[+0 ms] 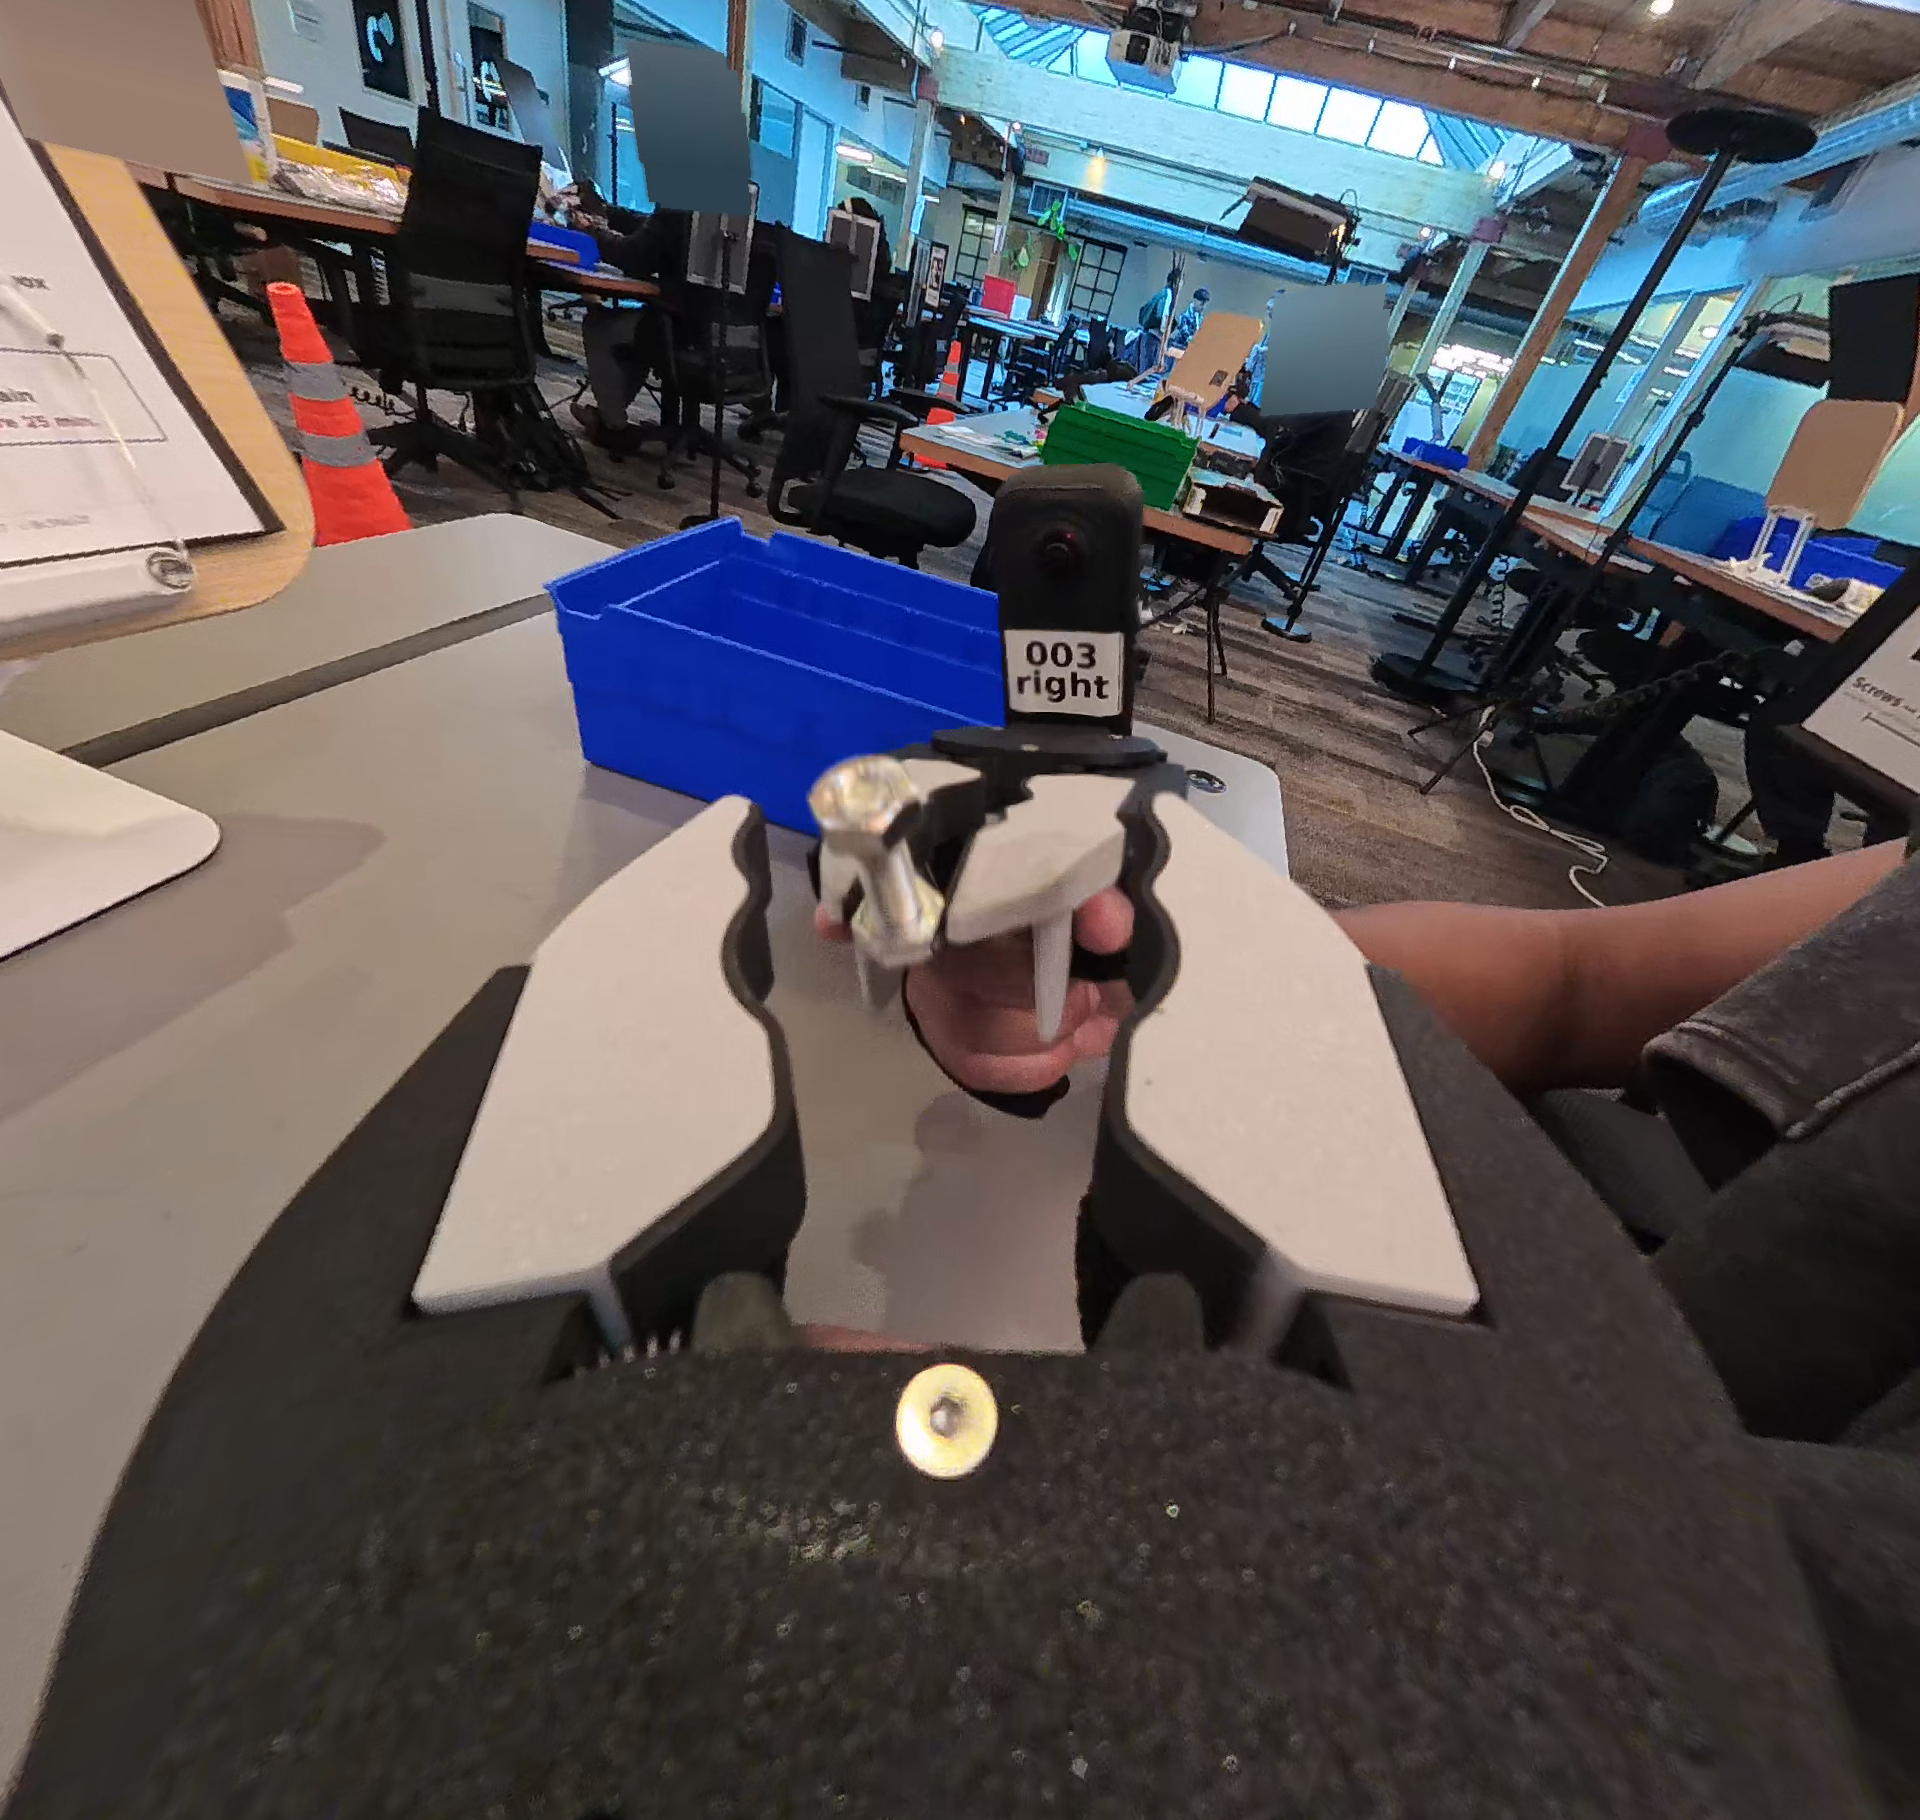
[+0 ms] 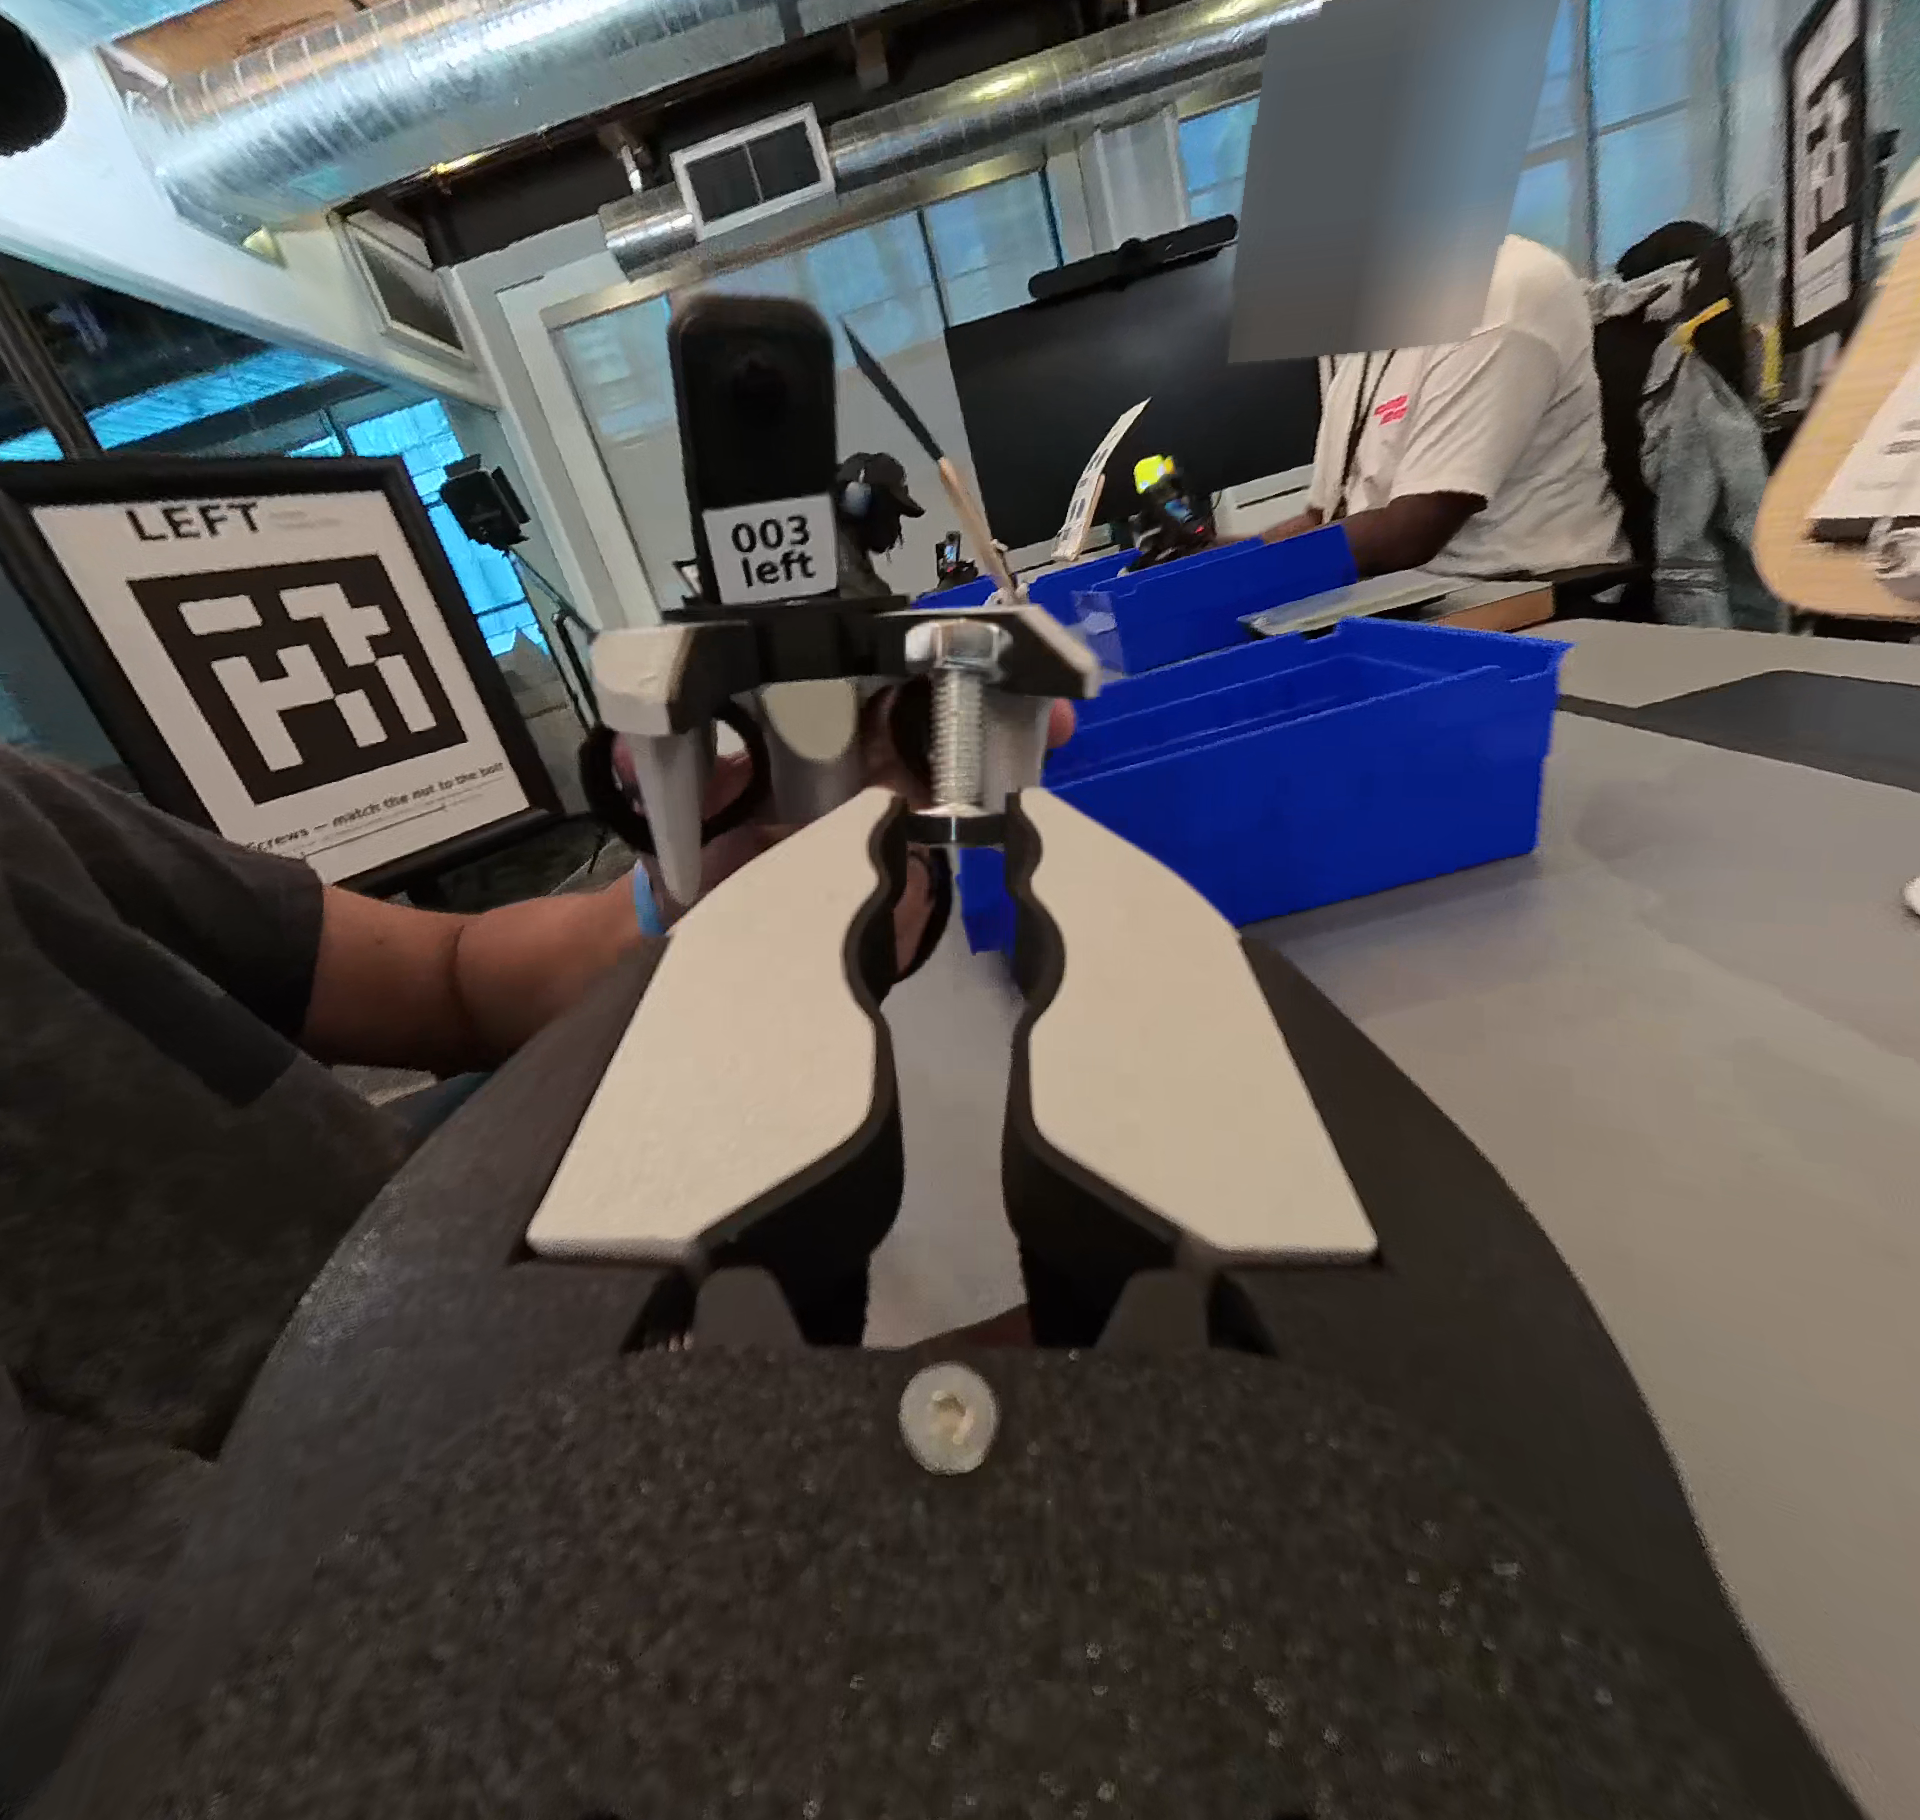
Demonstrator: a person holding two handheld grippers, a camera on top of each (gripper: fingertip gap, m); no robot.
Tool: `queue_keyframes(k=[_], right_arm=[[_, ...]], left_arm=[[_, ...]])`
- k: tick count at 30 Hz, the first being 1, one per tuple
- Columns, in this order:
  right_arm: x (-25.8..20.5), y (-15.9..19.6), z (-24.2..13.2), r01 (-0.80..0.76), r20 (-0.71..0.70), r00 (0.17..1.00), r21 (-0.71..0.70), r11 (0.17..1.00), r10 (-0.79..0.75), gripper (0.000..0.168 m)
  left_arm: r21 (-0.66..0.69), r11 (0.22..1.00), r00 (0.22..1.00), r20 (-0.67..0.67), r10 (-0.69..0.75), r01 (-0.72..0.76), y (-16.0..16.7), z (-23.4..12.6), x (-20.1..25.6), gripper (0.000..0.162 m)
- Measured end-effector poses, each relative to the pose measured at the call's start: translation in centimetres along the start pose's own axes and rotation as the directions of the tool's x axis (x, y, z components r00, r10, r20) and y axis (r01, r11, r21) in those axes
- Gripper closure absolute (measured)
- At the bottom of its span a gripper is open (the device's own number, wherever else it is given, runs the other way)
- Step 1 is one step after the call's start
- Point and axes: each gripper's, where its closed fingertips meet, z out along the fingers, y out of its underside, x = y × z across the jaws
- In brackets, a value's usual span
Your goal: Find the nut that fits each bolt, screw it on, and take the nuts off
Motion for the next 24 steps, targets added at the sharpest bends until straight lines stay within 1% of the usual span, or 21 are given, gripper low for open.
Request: queue_keyframes(k=[3, 5, 8, 10, 13, 16, 19, 22, 24], right_arm=[[0.6, 0.1, 0.0, -0.009, -0.022, 1.000, -0.008, 1.000, 0.008, 0.151], [-0.1, 0.6, 0.9, -0.001, 0.006, 1.000, -0.025, 1.000, 0.001, 0.151], [-1.1, 1.4, 1.8, 0.005, 0.038, 0.999, -0.053, 0.999, -0.003, 0.151], [-1.1, 1.1, 1.4, 0.002, 0.037, 0.999, -0.042, 0.999, 0.000, 0.151], [-0.1, 0.3, 0.2, 0.004, -0.004, 1.000, -0.017, 1.000, -0.004, 0.151], [0.7, 0.2, -0.1, -0.005, -0.031, 1.000, -0.016, 1.000, 0.005, 0.151], [-0.2, 0.8, 1.0, -0.005, 0.007, 1.000, -0.036, 0.999, 0.005, 0.151], [-1.1, 1.5, 1.9, 0.001, 0.036, 0.999, -0.060, 0.998, 0.001, 0.151], [-1.1, 1.2, 1.5, -0.001, 0.037, 0.999, -0.048, 0.999, 0.003, 0.151]], left_arm=[[0.005, 1.000, 1.000, -0.015, -0.010, 0.010, 0.0, 0.1, 0.3, 0.095], [0.001, 1.000, 1.000, -0.017, -0.002, 0.002, 0.1, 0.4, 0.5, 0.093], [-0.019, 1.000, 1.000, -0.024, 0.000, -0.001, 0.6, 0.8, 0.6, 0.093], [-0.017, 1.000, 1.000, -0.015, -0.001, 0.001, 0.6, 0.6, 0.3, 0.094], [-0.006, 1.000, 1.000, 0.002, -0.001, 0.001, 0.3, 0.0, -0.1, 0.094], [0.009, 1.000, 1.000, -0.010, -0.011, 0.011, 0.0, -0.1, 0.1, 0.095], [0.001, 1.000, 1.000, -0.021, -0.002, 0.002, 0.2, 0.5, 0.6, 0.090], [-0.020, 1.000, 1.000, -0.023, 0.008, -0.008, 0.6, 0.8, 0.6, 0.091], [-0.014, 1.000, 1.000, -0.013, -0.002, 0.002, 0.5, 0.5, 0.2, 0.092]])
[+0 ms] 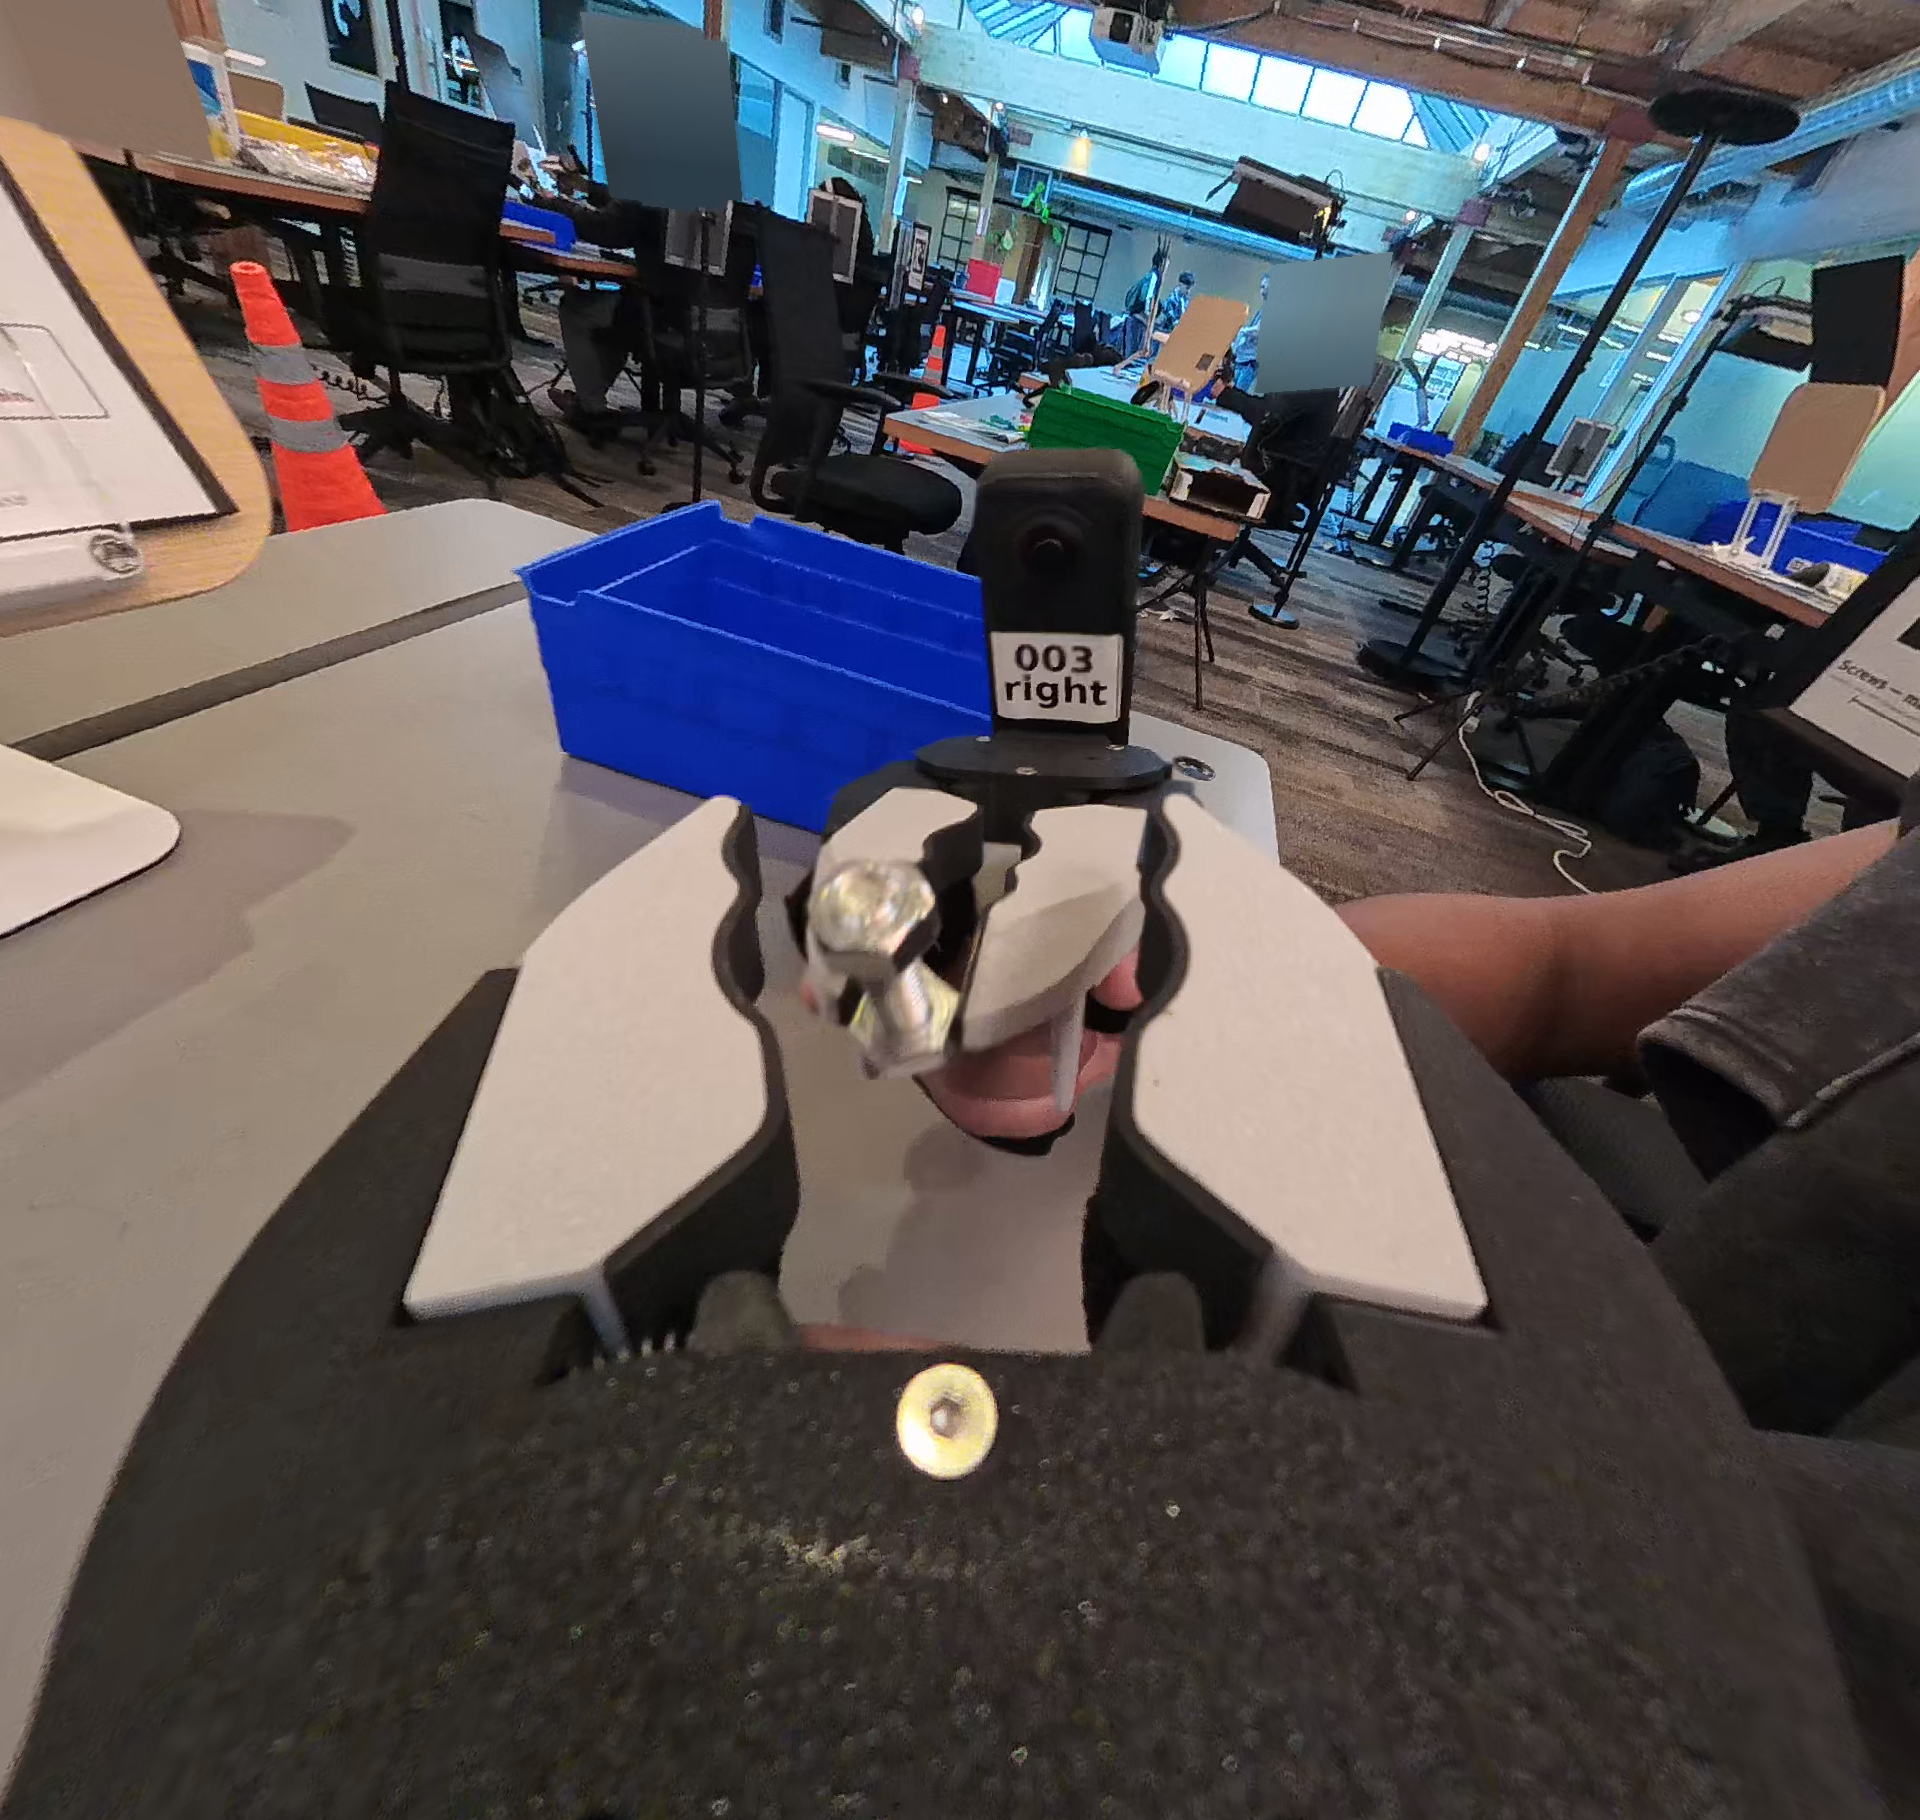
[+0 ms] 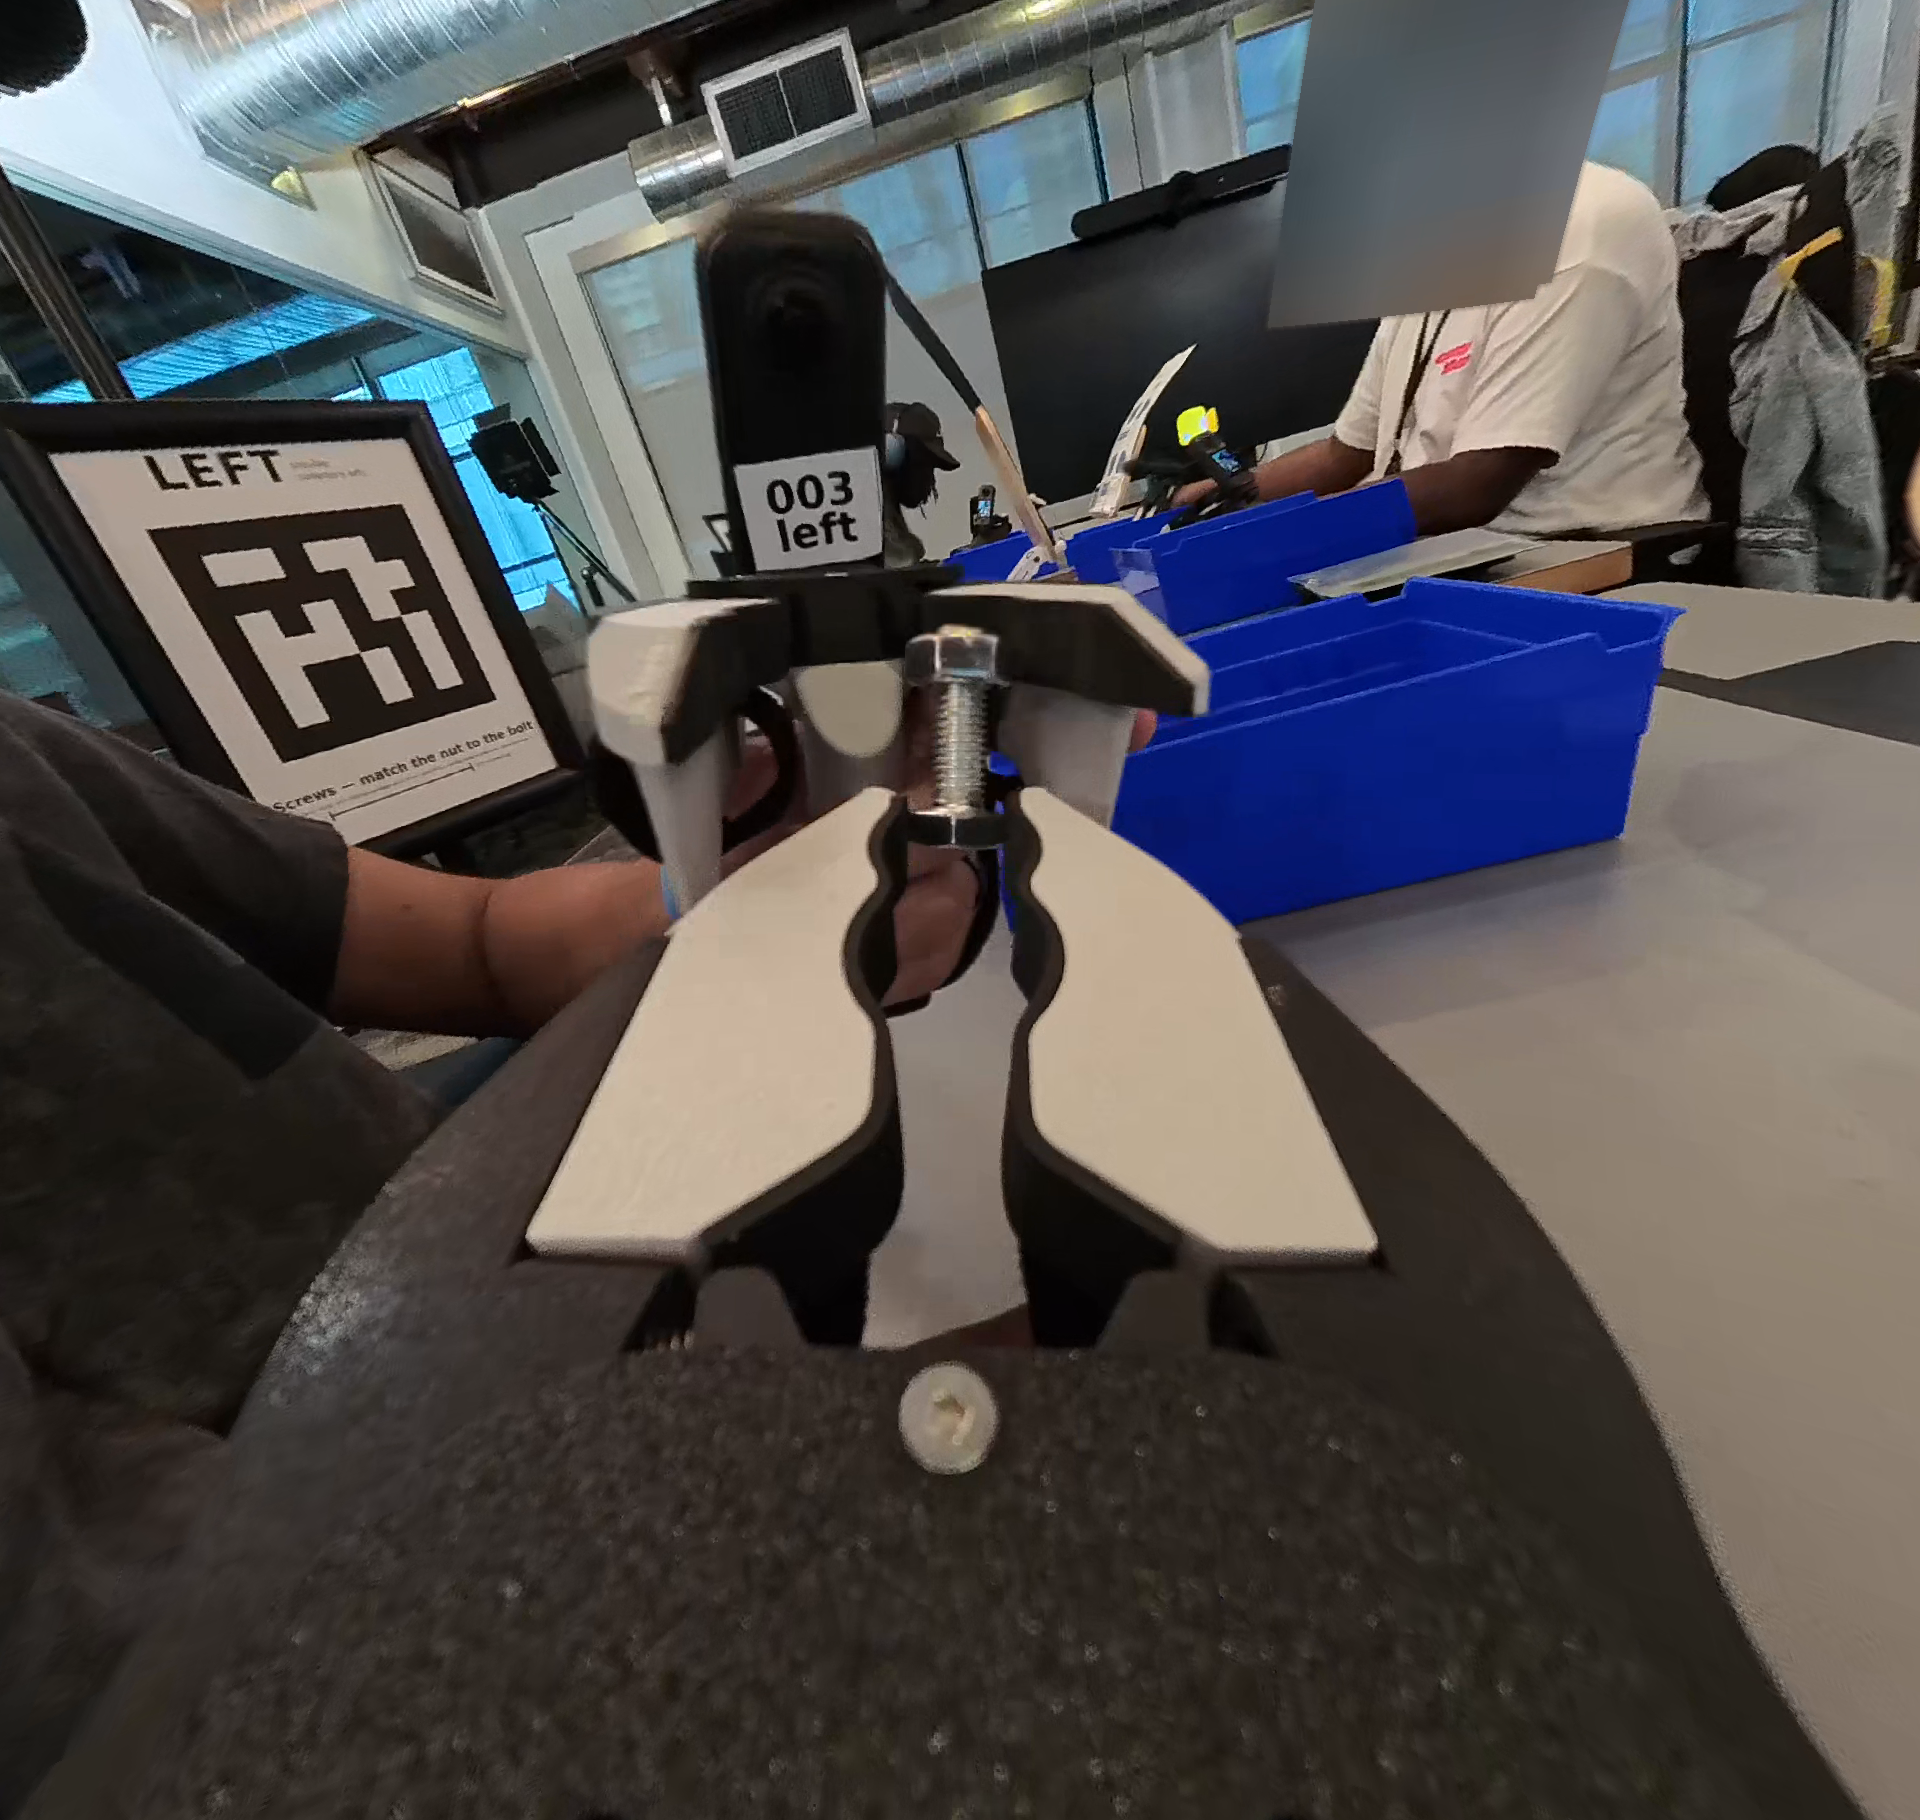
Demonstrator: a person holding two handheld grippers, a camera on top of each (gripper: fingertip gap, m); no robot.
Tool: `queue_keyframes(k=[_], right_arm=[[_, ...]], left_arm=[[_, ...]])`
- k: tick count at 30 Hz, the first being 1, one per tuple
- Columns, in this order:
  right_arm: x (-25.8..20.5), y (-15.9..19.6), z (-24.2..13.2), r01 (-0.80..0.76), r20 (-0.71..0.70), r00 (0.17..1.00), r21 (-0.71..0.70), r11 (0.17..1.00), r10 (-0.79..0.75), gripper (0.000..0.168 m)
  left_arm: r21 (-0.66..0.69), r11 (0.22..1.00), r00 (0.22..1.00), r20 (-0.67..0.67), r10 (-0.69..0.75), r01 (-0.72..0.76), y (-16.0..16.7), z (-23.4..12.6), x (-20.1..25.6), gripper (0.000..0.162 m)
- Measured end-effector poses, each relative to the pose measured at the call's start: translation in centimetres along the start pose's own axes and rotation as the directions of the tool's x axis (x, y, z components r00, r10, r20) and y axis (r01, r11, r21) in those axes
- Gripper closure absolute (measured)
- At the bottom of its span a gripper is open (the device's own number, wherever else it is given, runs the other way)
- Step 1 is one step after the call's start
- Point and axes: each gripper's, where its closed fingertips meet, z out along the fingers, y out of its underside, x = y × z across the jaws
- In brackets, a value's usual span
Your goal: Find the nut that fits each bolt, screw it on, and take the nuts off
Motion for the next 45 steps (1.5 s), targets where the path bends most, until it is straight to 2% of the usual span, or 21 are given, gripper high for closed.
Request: queue_keyframes(k=[5, 9, 12, 19, 22, 26, 33, 36, 40, 45], right_arm=[[1.8, -1.1, -1.7, -0.016, -0.061, 0.998, 0.042, 0.999, 0.019, 0.151], [0.9, -0.1, -0.2, -0.010, -0.029, 1.000, 0.004, 1.000, 0.010, 0.151], [0.0, 0.5, 0.6, 0.004, -0.003, 1.000, -0.023, 1.000, -0.004, 0.151], [1.8, -0.9, -1.5, -0.021, -0.064, 0.998, 0.033, 0.999, 0.023, 0.151], [1.5, -0.4, -0.8, -0.025, -0.049, 0.998, 0.016, 1.000, 0.026, 0.151], [0.0, 0.4, 0.6, -0.009, -0.001, 1.000, -0.019, 1.000, 0.009, 0.151], [1.8, -0.9, -1.4, -0.028, -0.062, 0.998, 0.033, 0.999, 0.030, 0.151], [1.5, -0.3, -0.4, -0.025, -0.049, 0.999, 0.008, 1.000, 0.025, 0.151], [0.1, 0.7, 0.9, -0.007, -0.003, 1.000, -0.035, 0.999, 0.007, 0.151], [1.0, -0.3, -0.5, -0.019, -0.033, 0.999, 0.004, 1.000, 0.019, 0.151]], left_arm=[[0.029, 0.999, 0.999, -0.002, -0.036, 0.036, -0.4, -0.9, -0.5, 0.094], [0.013, 0.999, 0.999, -0.025, -0.029, 0.030, 0.1, 0.1, 0.4, 0.089], [-0.004, 1.000, 1.000, -0.020, -0.005, 0.005, 0.3, 0.5, 0.4, 0.091], [0.031, 0.999, 0.999, -0.005, -0.032, 0.033, -0.4, -0.6, -0.3, 0.093], [0.024, 0.999, 0.999, -0.019, -0.038, 0.039, -0.1, 0.0, 0.2, 0.086], [-0.003, 1.000, 1.000, -0.021, -0.021, 0.021, 0.5, 0.5, 0.3, 0.087], [0.029, 0.999, 0.999, -0.006, -0.045, 0.045, -0.1, -0.6, -0.4, 0.090], [0.023, 0.999, 0.998, -0.027, -0.049, 0.050, 0.1, 0.1, 0.3, 0.082], [0.002, 1.000, 0.999, -0.029, -0.029, 0.029, 0.4, 0.6, 0.4, 0.086], [0.017, 0.999, 0.999, 0.008, -0.044, 0.044, 0.1, -0.4, -0.6, 0.086]])
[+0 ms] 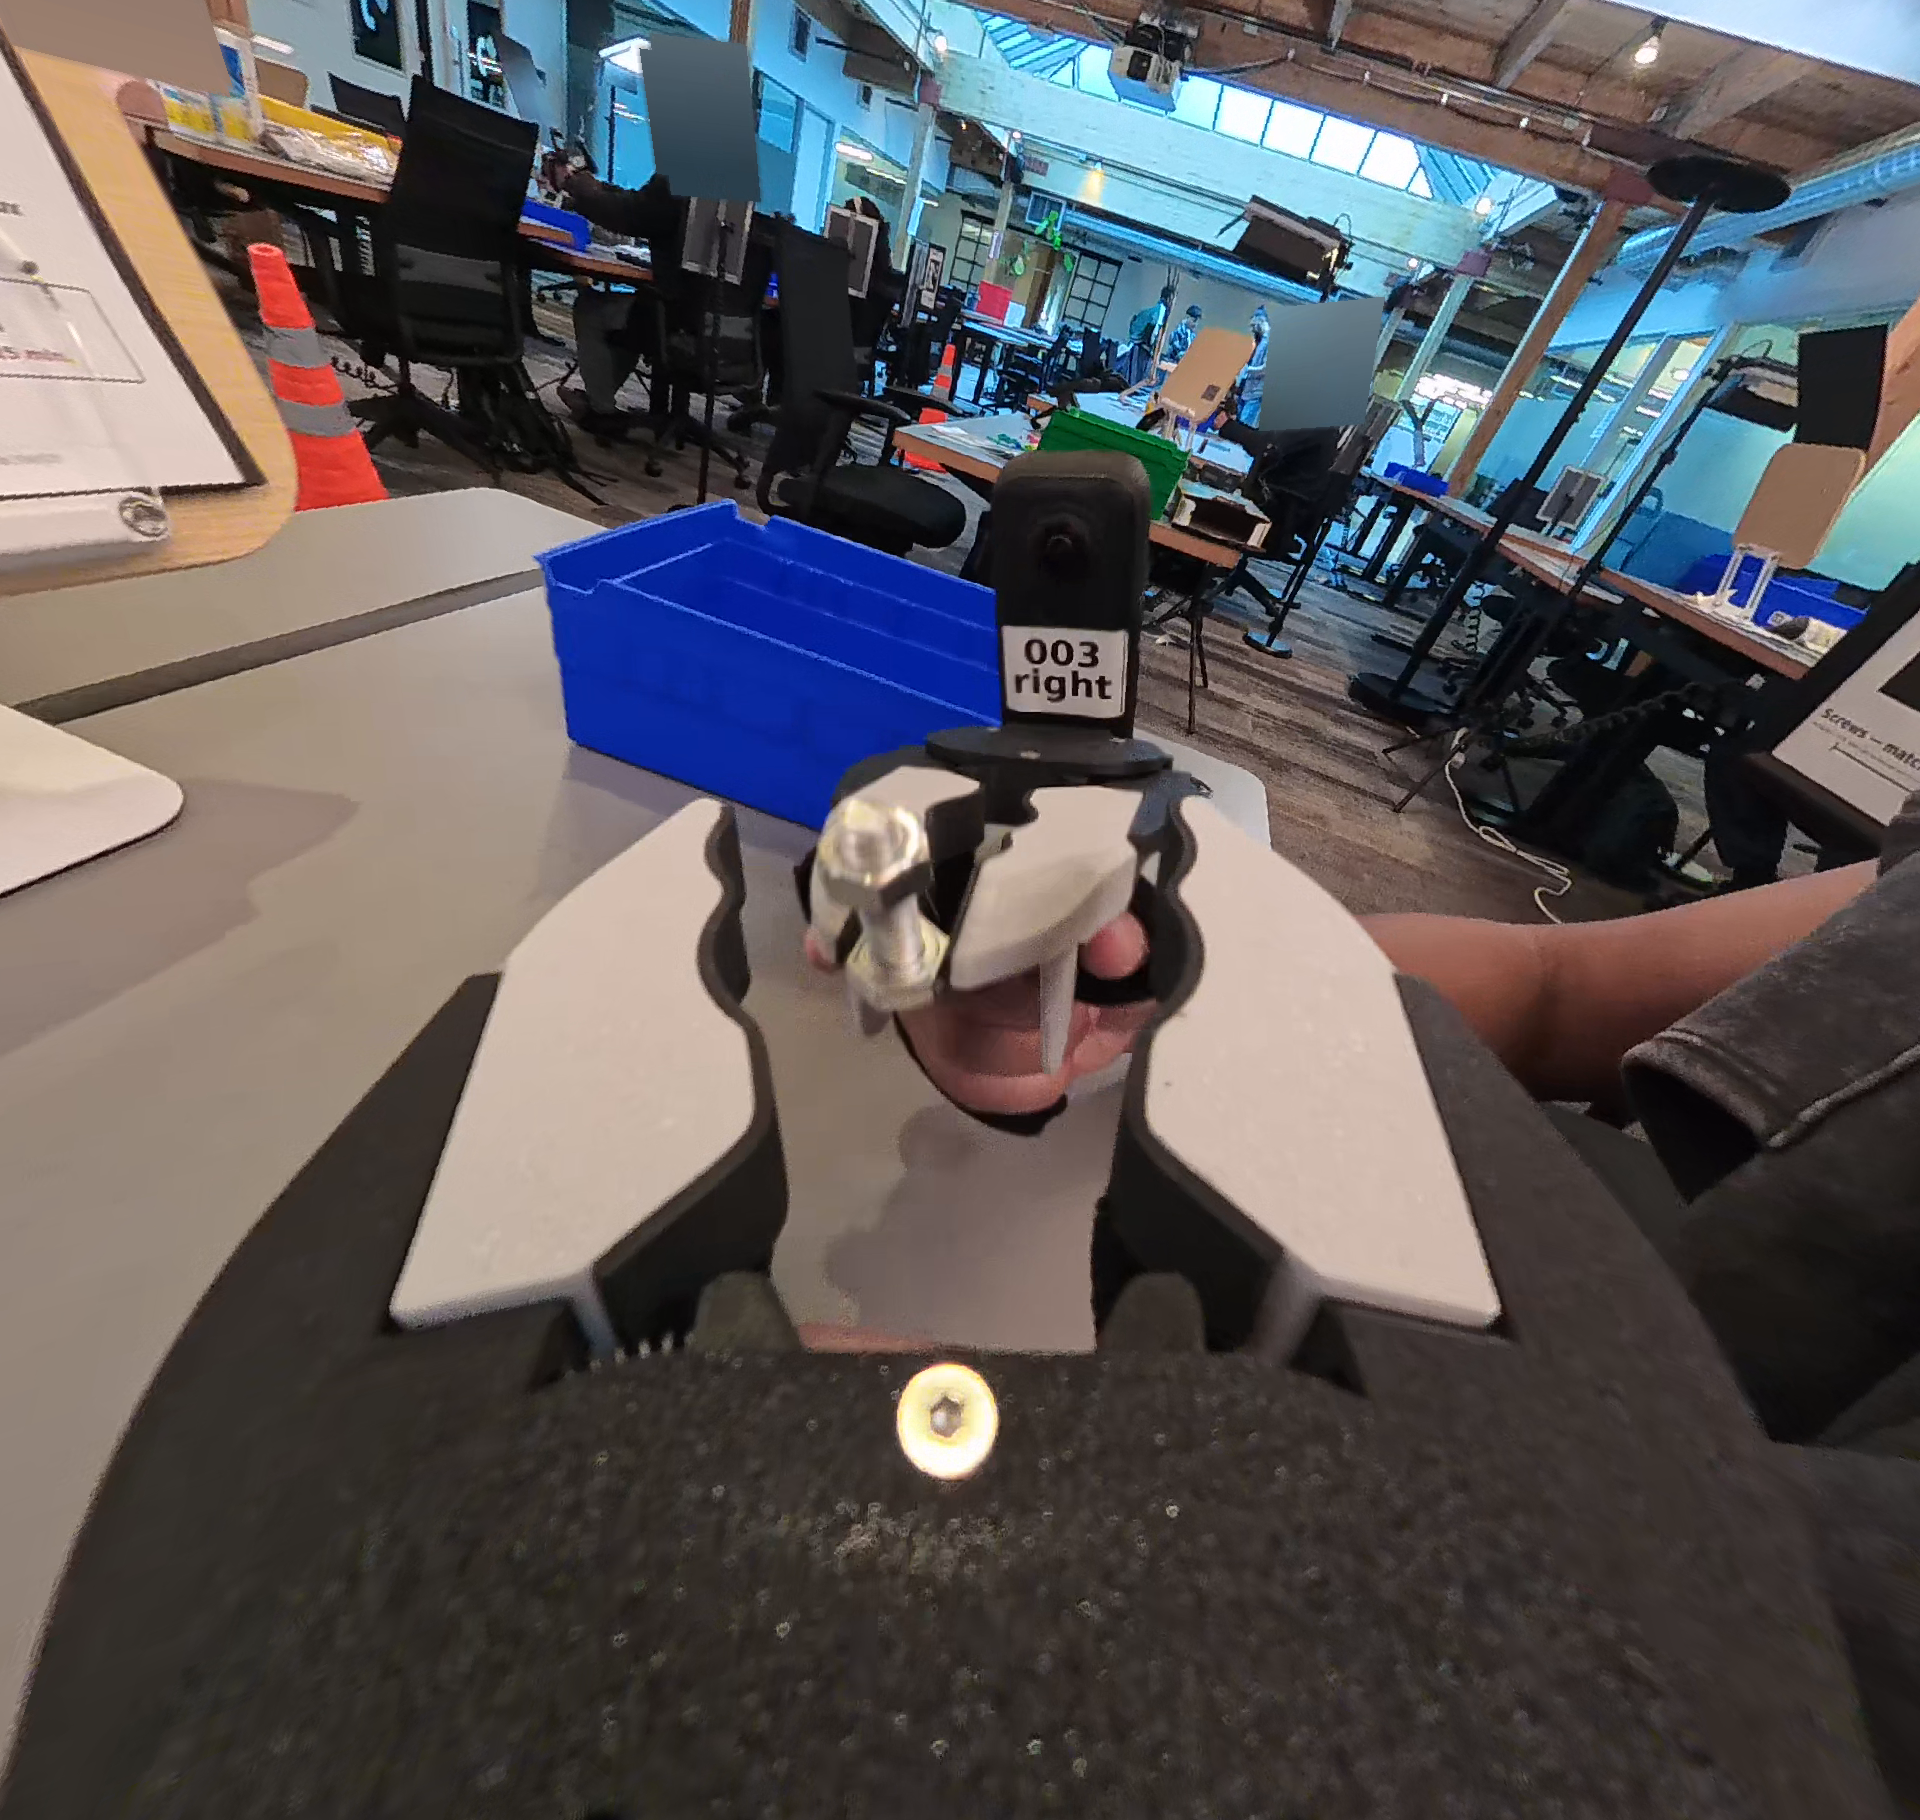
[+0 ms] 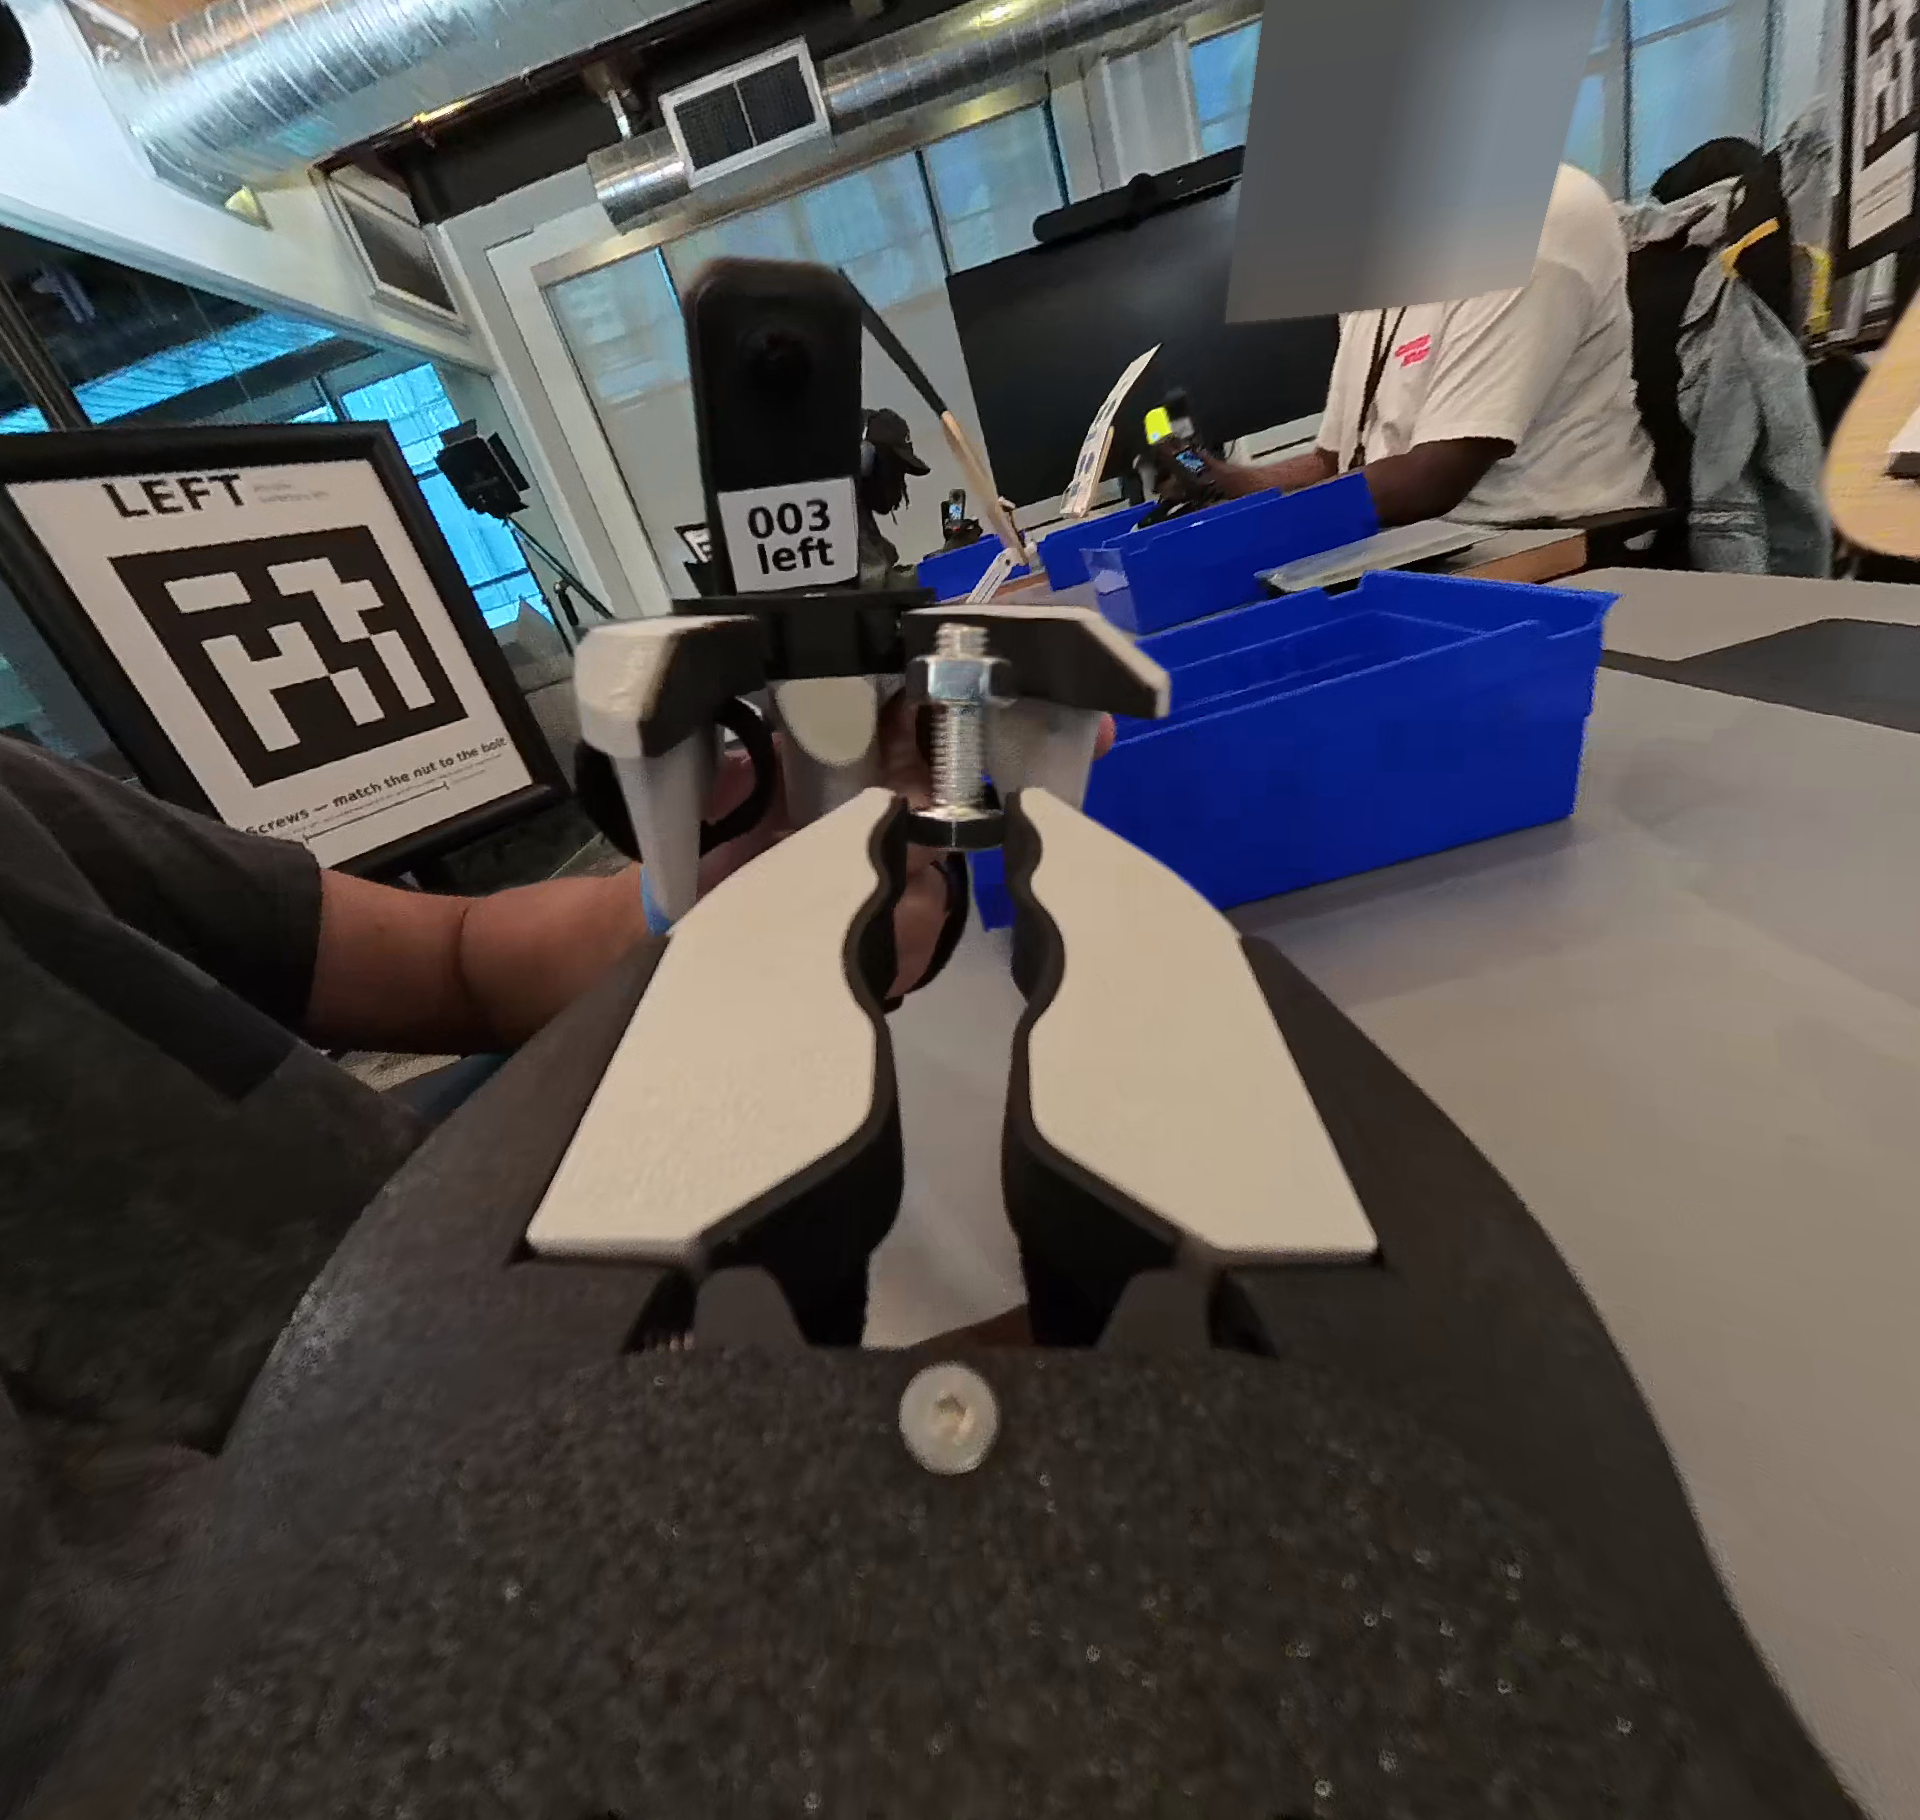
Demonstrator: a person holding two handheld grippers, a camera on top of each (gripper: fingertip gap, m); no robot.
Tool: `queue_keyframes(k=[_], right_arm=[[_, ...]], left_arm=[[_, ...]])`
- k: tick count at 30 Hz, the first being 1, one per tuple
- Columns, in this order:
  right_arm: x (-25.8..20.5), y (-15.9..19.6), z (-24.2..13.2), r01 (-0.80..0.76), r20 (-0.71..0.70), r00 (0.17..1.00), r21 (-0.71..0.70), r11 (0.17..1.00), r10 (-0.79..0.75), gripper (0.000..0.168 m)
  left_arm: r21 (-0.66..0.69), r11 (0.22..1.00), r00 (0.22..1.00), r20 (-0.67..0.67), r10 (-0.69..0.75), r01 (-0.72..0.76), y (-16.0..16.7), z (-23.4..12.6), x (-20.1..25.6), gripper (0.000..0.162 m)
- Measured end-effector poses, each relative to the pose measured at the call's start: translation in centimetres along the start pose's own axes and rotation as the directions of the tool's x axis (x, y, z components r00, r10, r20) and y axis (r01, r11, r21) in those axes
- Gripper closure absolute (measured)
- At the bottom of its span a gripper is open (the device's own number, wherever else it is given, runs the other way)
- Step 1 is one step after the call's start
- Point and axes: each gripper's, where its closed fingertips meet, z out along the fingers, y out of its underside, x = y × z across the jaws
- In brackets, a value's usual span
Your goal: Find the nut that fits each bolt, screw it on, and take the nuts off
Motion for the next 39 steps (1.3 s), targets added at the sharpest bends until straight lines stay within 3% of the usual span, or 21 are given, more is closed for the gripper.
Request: queue_keyframes(k=[4, 8, 12, 14, 16, 18, 21, 23, 25, 26, 29, 33, 39], right_arm=[[0.6, -0.8, -1.0, 0.003, -0.026, 1.000, 0.027, 1.000, -0.002, 0.151], [1.0, -1.1, -1.6, 0.001, -0.045, 0.999, 0.041, 0.999, 0.000, 0.151], [1.5, -1.3, -1.8, 0.014, -0.085, 0.996, 0.036, 0.999, -0.011, 0.151], [1.7, -3.0, -2.5, 0.028, -0.157, 0.987, 0.026, 0.999, -0.024, 0.151], [0.9, -5.9, -4.1, 0.087, -0.233, 0.967, -0.083, 0.993, -0.104, 0.151], [1.2, -7.9, -8.0, 0.124, -0.366, 0.897, -0.327, 0.937, -0.246, 0.151], [3.8, -10.8, -18.2, 0.066, -0.617, 0.652, -0.531, 0.844, -0.440, 0.151], [6.4, -9.6, -25.6, -0.150, -0.744, 0.519, -0.564, 0.812, -0.421, 0.151], [9.4, -6.4, -32.3, -0.423, -0.855, 0.374, -0.501, 0.755, -0.359, 0.151], [11.1, -5.0, -34.6, -0.504, -0.875, 0.317, -0.482, 0.717, -0.366, 0.168], [16.6, -2.7, -36.6, -0.593, -0.917, 0.251, -0.399, 0.699, -0.309, 0.168], [20.8, -0.3, -38.7, -0.680, -0.879, 0.216, -0.448, 0.580, -0.426, 0.168], [17.1, -3.9, -35.7, -0.511, -0.873, 0.283, -0.488, 0.708, -0.397, 0.168]], left_arm=[[-0.002, 1.000, 0.999, 0.053, -0.013, 0.013, 0.3, -1.1, -0.9, 0.087], [0.038, 0.999, 0.974, 0.226, -0.025, 0.017, 1.3, -4.2, -2.9, 0.091], [0.061, 0.995, 0.969, 0.229, -0.089, 0.077, 2.5, -6.0, -3.0, 0.089], [0.059, 0.996, 0.968, 0.237, -0.076, 0.064, 2.7, -6.2, -2.9, 0.090], [0.040, 0.998, 0.971, 0.232, -0.056, 0.048, 3.0, -6.0, -2.6, 0.090], [0.023, 0.999, 0.976, 0.215, -0.041, 0.037, 3.3, -5.7, -2.1, 0.090], [0.008, 0.999, 0.981, 0.186, -0.047, 0.046, 3.6, -5.4, -1.6, 0.089], [0.002, 0.998, 0.985, 0.164, -0.061, 0.061, 3.7, -5.2, -1.4, 0.089], [0.007, 0.998, 0.985, 0.160, -0.070, 0.070, 3.5, -5.2, -1.6, 0.089], [0.013, 0.997, 0.985, 0.157, -0.075, 0.074, 3.3, -5.2, -1.6, 0.089], [0.031, 0.995, 0.986, 0.134, -0.102, 0.098, 2.9, -5.0, -1.4, 0.089], [0.027, 0.994, 0.988, 0.111, -0.107, 0.105, 2.8, -4.5, -0.8, 0.088], [-0.003, 0.996, 0.993, 0.079, -0.092, 0.092, 3.6, -4.2, 0.5, 0.089]])
